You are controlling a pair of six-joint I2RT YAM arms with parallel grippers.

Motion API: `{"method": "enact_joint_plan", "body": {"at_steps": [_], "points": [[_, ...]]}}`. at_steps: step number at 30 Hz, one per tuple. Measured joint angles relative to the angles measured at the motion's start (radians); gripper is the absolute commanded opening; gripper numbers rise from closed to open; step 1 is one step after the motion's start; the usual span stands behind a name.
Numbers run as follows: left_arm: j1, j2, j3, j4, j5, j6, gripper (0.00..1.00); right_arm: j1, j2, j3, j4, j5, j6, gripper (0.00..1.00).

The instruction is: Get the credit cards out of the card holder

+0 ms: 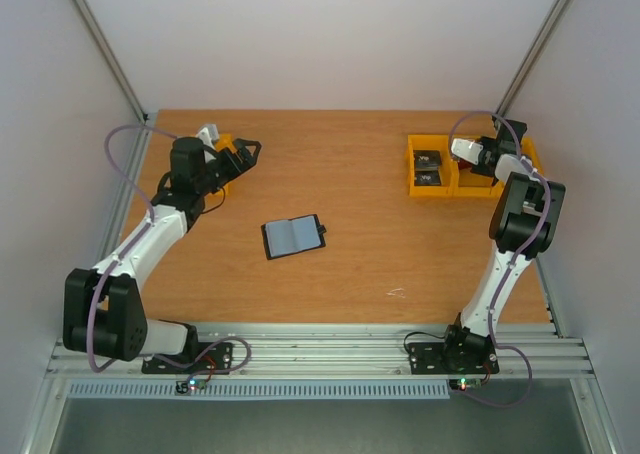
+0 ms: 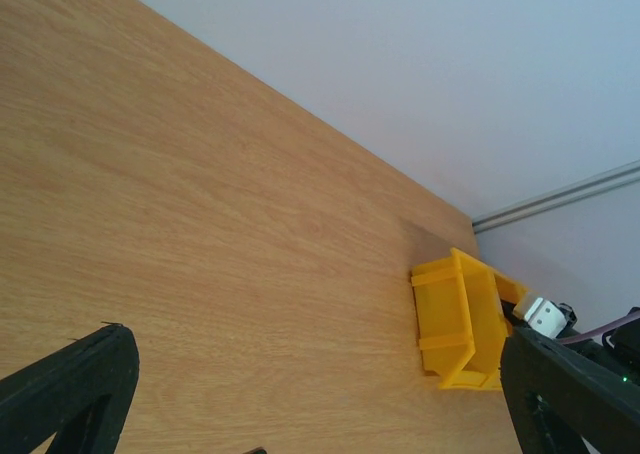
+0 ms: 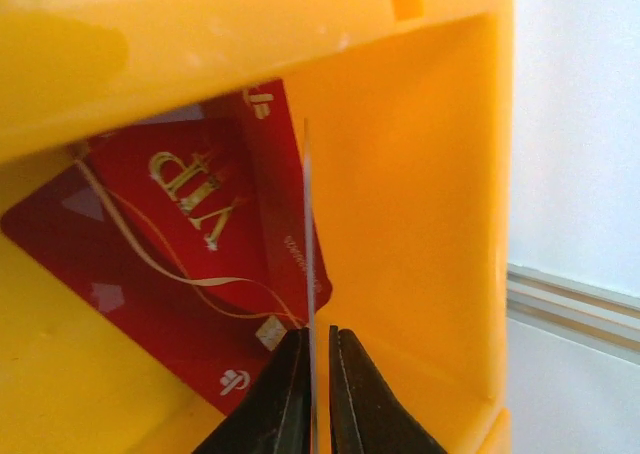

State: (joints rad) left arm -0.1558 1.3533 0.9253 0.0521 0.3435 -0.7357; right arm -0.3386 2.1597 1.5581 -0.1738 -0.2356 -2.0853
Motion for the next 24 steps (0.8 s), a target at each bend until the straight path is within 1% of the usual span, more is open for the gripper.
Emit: {"method": "enact_joint_plan", "body": {"at_steps": [3, 7, 9, 11, 16, 18, 19, 20, 21, 24], "points": [[-0.006, 0.008, 0.011, -0.005, -0.010, 0.013, 0.99, 0.001, 0.008, 0.001, 0.032, 0.000, -0.001, 0.14], [-0.013, 0.009, 0.015, -0.011, -0.023, 0.029, 0.99, 0.005, 0.018, 0.001, 0.039, 0.000, -0.003, 0.34], [-0.014, 0.009, 0.015, -0.016, -0.036, 0.035, 0.99, 0.006, 0.022, 0.001, 0.040, 0.004, -0.002, 0.41], [-0.014, 0.009, 0.015, -0.026, -0.045, 0.040, 0.99, 0.007, 0.022, 0.000, 0.040, 0.010, -0.003, 0.46], [-0.014, 0.009, 0.015, -0.046, -0.061, 0.051, 0.99, 0.006, 0.022, 0.000, 0.061, 0.026, -0.005, 0.65], [-0.014, 0.008, 0.015, -0.047, -0.063, 0.052, 0.99, 0.006, 0.022, 0.000, 0.066, 0.029, -0.005, 0.75], [-0.014, 0.008, 0.015, -0.048, -0.063, 0.052, 0.99, 0.006, 0.022, 0.000, 0.068, 0.031, -0.005, 0.84], [-0.014, 0.008, 0.015, -0.048, -0.063, 0.052, 0.99, 0.005, 0.021, 0.000, 0.068, 0.033, -0.006, 0.96], [-0.014, 0.007, 0.015, -0.048, -0.063, 0.052, 0.99, 0.004, 0.019, -0.001, 0.070, 0.034, -0.008, 0.98], [-0.014, -0.001, 0.013, -0.048, -0.063, 0.052, 0.99, 0.000, 0.004, -0.002, 0.069, 0.036, -0.007, 0.99]]}}
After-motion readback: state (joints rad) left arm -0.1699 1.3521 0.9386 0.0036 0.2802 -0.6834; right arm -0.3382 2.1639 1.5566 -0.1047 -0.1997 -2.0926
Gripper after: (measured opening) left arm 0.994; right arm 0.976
